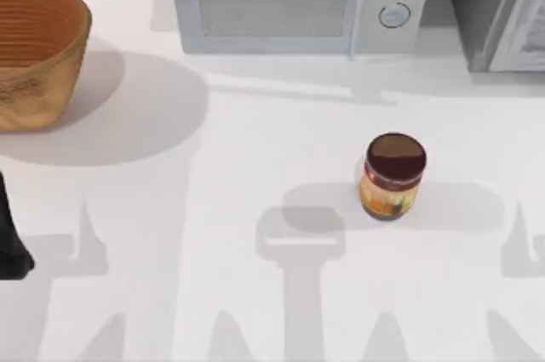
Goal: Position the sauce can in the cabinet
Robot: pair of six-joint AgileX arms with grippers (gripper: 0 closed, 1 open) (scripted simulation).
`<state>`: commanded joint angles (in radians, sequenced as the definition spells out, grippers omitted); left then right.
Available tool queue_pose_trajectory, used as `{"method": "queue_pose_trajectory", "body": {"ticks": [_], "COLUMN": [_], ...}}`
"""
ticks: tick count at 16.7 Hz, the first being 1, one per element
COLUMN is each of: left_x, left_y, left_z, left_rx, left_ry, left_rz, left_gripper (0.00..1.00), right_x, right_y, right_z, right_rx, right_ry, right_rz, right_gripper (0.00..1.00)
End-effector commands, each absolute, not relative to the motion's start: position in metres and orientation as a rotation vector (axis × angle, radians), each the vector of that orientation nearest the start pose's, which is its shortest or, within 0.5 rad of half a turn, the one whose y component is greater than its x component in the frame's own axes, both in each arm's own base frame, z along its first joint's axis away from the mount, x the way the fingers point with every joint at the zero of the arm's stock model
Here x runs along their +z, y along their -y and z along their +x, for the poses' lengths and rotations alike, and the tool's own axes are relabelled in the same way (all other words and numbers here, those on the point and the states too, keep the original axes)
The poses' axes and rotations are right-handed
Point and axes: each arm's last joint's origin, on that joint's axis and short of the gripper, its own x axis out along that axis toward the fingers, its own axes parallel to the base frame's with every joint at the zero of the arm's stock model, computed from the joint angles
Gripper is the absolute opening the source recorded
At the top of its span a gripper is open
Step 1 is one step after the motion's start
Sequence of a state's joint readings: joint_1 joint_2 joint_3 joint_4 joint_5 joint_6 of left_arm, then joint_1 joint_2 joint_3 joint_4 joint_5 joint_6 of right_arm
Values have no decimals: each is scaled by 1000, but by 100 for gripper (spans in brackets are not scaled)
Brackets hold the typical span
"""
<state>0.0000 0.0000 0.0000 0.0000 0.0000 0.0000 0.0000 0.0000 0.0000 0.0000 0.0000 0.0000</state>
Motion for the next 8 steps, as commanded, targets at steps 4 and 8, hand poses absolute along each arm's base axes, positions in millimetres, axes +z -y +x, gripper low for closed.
{"method": "queue_pose_trajectory", "body": {"ticks": [4,8], "left_x": [160,160], "left_y": [1,1], "left_z": [106,106], "left_rx": [0,0], "left_ry": [0,0], "left_rz": [0,0], "left_gripper": [100,100], "right_x": [160,163], "right_y": [0,-6], "right_z": [107,115], "right_rx": [26,169], "right_ry": [-22,-133], "right_rz": [-7,-50], "right_gripper": [100,100]}}
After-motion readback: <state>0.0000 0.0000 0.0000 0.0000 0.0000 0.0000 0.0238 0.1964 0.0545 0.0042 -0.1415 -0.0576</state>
